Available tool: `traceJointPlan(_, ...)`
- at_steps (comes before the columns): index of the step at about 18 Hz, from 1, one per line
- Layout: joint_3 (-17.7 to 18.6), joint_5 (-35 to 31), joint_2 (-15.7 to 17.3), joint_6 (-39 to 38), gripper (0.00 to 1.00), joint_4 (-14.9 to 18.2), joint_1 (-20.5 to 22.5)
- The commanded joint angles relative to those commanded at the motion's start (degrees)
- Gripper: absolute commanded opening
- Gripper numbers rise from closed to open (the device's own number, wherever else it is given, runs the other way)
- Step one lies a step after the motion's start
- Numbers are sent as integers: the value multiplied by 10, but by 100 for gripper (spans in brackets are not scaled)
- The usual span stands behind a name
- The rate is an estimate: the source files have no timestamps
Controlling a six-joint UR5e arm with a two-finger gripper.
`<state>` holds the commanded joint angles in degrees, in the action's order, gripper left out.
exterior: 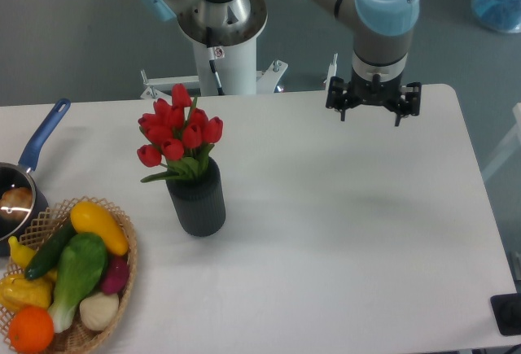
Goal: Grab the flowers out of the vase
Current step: 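Lower the open gripper onto the tulip stems above the vase rim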
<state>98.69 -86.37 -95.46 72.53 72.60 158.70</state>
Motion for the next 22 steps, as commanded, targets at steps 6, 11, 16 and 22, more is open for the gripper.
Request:
traceJointPlan(6, 43, 307, 6, 206, 100, -4, 44)
traceJointPlan(11, 75, 478, -36, 284, 100, -4, 35)
traceJointPlan(16, 94, 502, -39, 308, 100, -3, 7)
traceJointPlan(22, 92, 500, -33, 320, 100, 4, -34)
